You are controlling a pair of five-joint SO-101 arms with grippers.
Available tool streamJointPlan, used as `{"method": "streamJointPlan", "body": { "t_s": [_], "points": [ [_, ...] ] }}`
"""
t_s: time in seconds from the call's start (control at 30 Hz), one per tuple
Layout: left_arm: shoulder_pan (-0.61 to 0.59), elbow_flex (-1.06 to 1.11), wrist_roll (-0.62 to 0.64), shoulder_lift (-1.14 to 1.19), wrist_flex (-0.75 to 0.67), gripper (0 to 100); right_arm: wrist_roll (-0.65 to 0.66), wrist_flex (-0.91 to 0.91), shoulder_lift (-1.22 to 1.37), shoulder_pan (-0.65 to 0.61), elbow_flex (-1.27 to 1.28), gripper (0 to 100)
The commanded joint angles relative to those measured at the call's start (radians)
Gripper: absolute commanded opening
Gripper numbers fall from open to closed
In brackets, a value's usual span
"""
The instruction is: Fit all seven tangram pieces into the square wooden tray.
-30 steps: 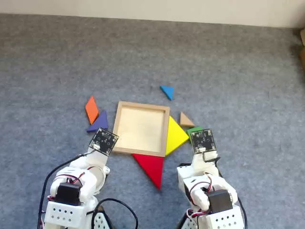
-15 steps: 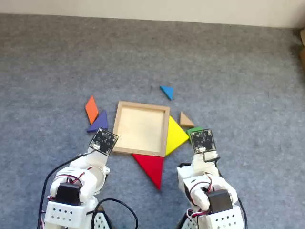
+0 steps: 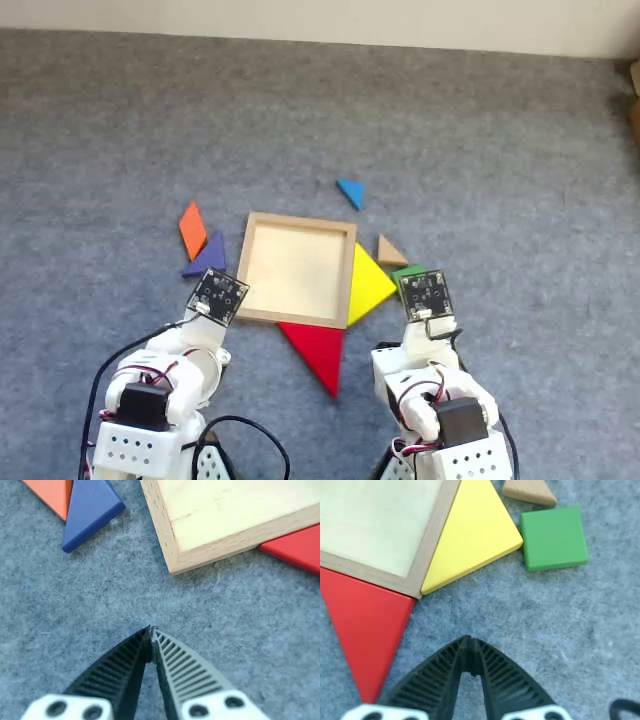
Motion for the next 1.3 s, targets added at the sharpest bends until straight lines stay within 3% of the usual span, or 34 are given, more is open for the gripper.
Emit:
{"method": "streamJointPlan", "body": {
  "t_s": [0.0, 0.83, 1.1, 1.27],
  "points": [
    [-0.008, 0.019, 0.005, -0.041, 0.003, 1, -0.003, 0.004, -0.018, -0.013, 0.147, 0.5],
    [-0.008, 0.019, 0.005, -0.041, 0.003, 1, 0.000, 0.005, -0.018, -0.005, 0.145, 0.5],
    [-0.008, 0.019, 0.005, -0.041, 0.003, 1, -0.006, -0.051, -0.018, 0.251, -0.134, 0.5],
    [-0.008, 0.019, 0.005, -0.041, 0.003, 1, -0.008, -0.044, -0.018, 0.288, -0.303, 0.5]
  ]
}}
